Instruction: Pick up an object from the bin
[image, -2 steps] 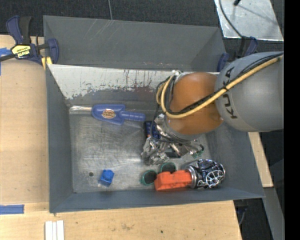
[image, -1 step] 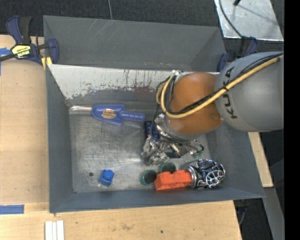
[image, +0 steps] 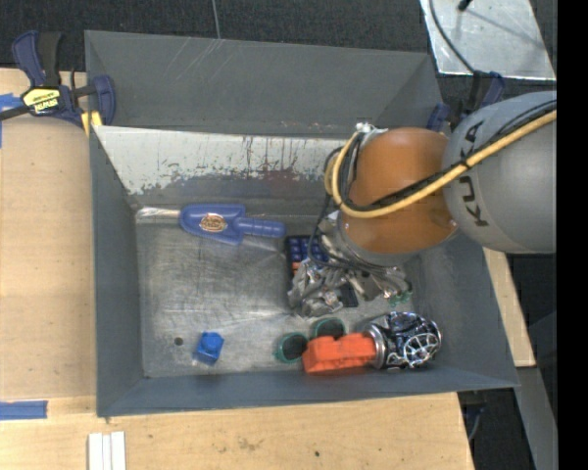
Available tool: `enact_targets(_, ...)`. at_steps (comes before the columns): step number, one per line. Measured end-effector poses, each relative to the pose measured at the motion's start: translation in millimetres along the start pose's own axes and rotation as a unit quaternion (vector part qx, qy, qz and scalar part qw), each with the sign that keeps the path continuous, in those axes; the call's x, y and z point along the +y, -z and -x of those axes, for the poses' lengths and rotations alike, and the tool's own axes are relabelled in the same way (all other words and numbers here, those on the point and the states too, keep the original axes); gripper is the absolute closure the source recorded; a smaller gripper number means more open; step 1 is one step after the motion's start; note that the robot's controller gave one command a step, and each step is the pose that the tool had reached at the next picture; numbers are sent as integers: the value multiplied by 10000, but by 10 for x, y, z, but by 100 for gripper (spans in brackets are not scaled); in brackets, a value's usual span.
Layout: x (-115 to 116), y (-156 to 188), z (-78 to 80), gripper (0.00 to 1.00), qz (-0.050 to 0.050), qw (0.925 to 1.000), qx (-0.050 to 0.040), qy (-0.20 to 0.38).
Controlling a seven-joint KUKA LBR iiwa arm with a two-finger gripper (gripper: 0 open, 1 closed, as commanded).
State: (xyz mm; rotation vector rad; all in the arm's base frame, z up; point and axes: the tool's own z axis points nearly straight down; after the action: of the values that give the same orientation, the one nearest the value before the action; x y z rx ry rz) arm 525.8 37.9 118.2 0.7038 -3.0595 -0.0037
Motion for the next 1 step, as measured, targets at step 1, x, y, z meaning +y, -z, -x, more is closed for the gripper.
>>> enact_targets(1,-7,74,-176,100,-22,9989,-25,470)
